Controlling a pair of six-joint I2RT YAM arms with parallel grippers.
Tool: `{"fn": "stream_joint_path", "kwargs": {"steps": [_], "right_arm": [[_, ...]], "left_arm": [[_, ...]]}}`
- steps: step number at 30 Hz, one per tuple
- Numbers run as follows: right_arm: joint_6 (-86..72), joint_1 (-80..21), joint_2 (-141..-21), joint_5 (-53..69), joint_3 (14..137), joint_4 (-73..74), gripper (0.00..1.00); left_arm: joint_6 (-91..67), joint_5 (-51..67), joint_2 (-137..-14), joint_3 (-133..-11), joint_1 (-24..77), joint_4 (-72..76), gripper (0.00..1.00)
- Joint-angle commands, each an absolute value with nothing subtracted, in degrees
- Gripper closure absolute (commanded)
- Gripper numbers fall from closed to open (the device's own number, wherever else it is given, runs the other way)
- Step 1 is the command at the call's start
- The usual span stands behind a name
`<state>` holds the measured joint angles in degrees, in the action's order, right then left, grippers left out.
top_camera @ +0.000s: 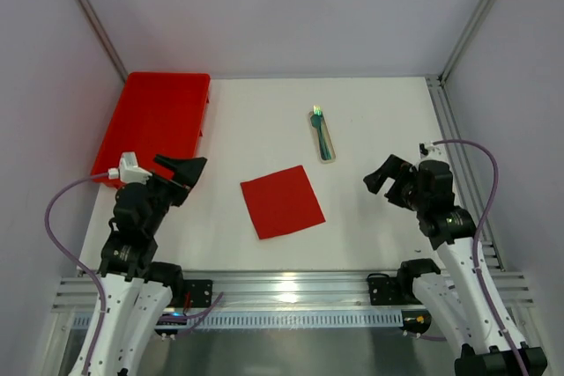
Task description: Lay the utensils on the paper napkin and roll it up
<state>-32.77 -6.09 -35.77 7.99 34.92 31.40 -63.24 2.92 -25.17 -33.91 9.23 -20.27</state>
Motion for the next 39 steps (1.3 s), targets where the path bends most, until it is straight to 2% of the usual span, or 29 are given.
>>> {"fn": "stream_joint_path", "kwargs": {"steps": [1, 3, 7, 13, 19, 23, 27, 30, 31, 33, 39], "right_arm": [[-27.95, -5.98, -40.94, 5.45, 38.58, 33.49, 0.01], [-27.6, -5.98, -42.79, 5.36, 39.54, 32.35, 0.01], [-26.46, -6.85, -47.8, 8.34, 40.34, 26.3, 0.01], [-22.95, -16.16, -69.06, -2.36, 56.41, 35.68, 0.0], [-22.23, -16.7, -78.11, 4.39, 60.99, 28.14, 0.01], [-22.41, -18.8, -87.17, 5.97, 68.36, 28.12, 0.12], [-21.19, -21.7, -97.8, 6.5, 80.75, 30.85, 0.26], [-20.48, -22.59, -104.31, 4.23, 87.59, 31.46, 0.38], [-20.22, -22.59, -105.89, 2.83, 89.37, 32.25, 0.46], [-20.04, -22.59, -109.58, 1.24, 93.84, 32.96, 0.55], [-18.81, -22.59, -112.67, -5.97, 97.73, 29.63, 0.56]], "left_arm": [[-58.9, 5.7, -24.34, -36.64, 9.05, -25.65, 0.01], [-52.06, 9.56, -25.65, -39.1, 9.05, -26.45, 0.01], [-40.72, 25.1, -29.95, -42.79, 9.05, -27.59, 0.01], [-41.75, 25.14, -33.13, -42.72, 8.96, -29.87, 0.01], [-41.22, 22.68, -34.37, -43.07, 9.05, -33.84, 0.01], [-40.96, 18.64, -33.58, -43.15, 8.96, -35.68, 0.01], [-40.52, 17.31, -34.18, -43.42, 8.96, -36.39, 0.01], [-40.26, 18.19, -35.07, -43.68, 9.05, -36.04, 0.01], [-40.08, 18.45, -35.76, -43.77, 8.97, -35.86, 0.01], [-39.56, 18.72, -36.38, -43.86, 8.97, -35.69, 0.01], [-37.62, 19.59, -40.51, -45.17, 9.05, -35.51, 0.02]]}}
